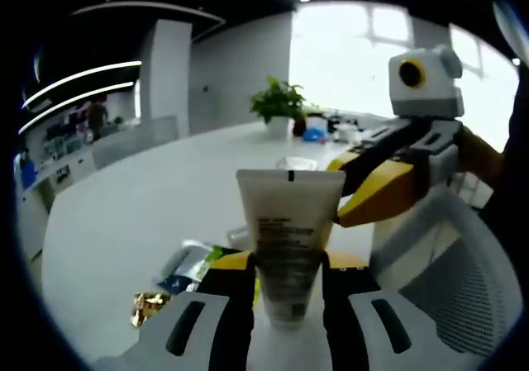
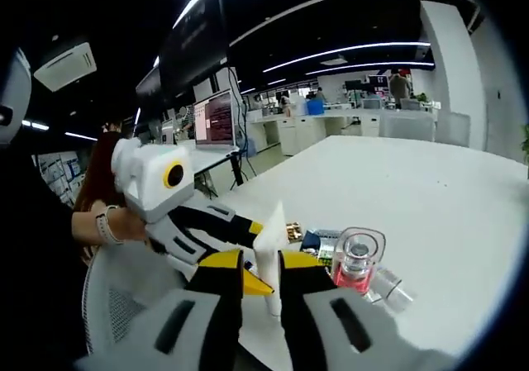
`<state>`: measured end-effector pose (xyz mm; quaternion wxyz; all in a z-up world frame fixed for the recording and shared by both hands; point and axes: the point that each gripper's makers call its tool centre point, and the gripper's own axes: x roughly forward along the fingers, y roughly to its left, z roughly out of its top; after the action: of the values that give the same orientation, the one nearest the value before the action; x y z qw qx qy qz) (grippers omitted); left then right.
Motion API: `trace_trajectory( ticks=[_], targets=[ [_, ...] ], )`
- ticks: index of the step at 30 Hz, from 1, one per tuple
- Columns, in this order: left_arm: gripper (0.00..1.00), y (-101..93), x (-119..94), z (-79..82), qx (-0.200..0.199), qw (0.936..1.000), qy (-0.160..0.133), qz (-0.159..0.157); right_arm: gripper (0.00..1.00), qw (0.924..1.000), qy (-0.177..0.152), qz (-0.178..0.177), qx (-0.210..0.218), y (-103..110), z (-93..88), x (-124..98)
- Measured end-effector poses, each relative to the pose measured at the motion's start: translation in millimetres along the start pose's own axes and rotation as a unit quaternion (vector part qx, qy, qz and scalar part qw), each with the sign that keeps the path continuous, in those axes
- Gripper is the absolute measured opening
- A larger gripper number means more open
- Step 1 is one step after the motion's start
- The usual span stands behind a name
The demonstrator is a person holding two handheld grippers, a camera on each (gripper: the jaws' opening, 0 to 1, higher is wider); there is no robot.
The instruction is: Arrange the skincare products in the storage area until every visible bottle or jar stands upright without overlapping.
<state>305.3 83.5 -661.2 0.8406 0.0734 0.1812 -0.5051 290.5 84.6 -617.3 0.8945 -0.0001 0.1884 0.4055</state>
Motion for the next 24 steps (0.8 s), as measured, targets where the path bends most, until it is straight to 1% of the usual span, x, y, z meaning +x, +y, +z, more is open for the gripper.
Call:
trace_trajectory(
  ticks=[4,8,12,17,19,22,24],
  targets=[
    [0.27,0.3,-1.8,-0.6,-0.003,1.0000,-0.002,0.004,0.10,0.9999,0.009,-0.007,-0.004,-2.4,-3.1,1.4],
    [0.28,0.6,-2.6,-0.8,-0.003,1.0000,-0.002,0.007,0.10,0.9999,0.010,-0.004,-0.001,-1.1,-2.9,1.7],
    [0.29,-0.5,-2.4,-0.5,0.004,1.0000,-0.002,0.006,0.09,0.9999,0.013,-0.007,0.001,-0.8,-3.4,1.1],
    [0.29,-1.5,-4.1,-1.2,0.013,0.9999,0.006,0.005,0.09,0.9999,0.013,-0.006,0.002,1.1,-4.4,0.5],
    [0.30,-1.1,-6.0,-1.3,0.016,0.9998,0.010,0.005,0.08,0.9999,0.011,-0.010,0.002,-0.4,-4.1,-0.2],
    [0.31,2.0,-11.3,2.4,0.023,0.9997,0.006,0.011,0.08,0.9999,0.012,-0.010,0.006,-1.0,-4.7,-0.8],
    [0.32,4.9,-14.8,3.5,0.017,0.9998,0.006,0.012,0.08,0.9998,0.012,-0.011,0.007,-2.0,-5.2,-1.2]
  ],
)
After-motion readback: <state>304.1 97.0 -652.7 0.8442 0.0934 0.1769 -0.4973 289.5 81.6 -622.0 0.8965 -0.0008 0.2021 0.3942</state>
